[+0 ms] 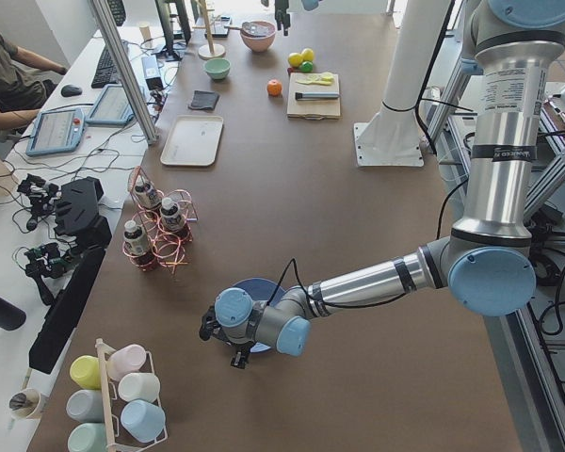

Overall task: Pick orange to plate
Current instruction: 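Push the blue plate inward with left gripper while right gripper reaches the orange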

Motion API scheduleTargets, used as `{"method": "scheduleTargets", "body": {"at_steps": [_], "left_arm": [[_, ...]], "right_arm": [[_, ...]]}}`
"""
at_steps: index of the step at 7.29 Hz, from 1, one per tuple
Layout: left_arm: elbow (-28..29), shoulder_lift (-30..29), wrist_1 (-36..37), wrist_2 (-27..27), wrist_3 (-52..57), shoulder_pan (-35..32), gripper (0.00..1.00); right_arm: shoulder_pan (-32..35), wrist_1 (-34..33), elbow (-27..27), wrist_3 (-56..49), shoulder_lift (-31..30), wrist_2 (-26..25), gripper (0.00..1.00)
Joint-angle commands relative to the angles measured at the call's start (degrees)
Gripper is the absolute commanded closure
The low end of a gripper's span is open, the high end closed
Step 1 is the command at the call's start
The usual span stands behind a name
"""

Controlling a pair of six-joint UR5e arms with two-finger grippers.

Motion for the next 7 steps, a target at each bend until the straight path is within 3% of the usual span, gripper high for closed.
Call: {"method": "scheduleTargets", "body": {"at_steps": [1, 4, 6, 7], "left_arm": [[0.1, -0.1, 0.1, 0.0, -0.7, 0.5, 1.00], [-6.7, -1.0, 2.2, -5.0, -6.4, 0.5, 1.00], [-18.4, -0.2, 4.9, -5.9, -20.4, 1.1, 1.00], [-25.1, 0.0, 4.8, -6.3, -31.6, 6.1, 1.00]], "right_arm": [[-0.1, 0.0, 0.3, 0.1, 0.0, 0.1, 0.00], [-0.8, -0.1, 1.2, 4.9, 4.1, 0.3, 0.00], [-6.4, 0.0, 1.0, 15.9, 9.6, -0.7, 0.00], [-9.4, 0.0, 1.0, 20.2, 11.8, -2.6, 0.00]]}}
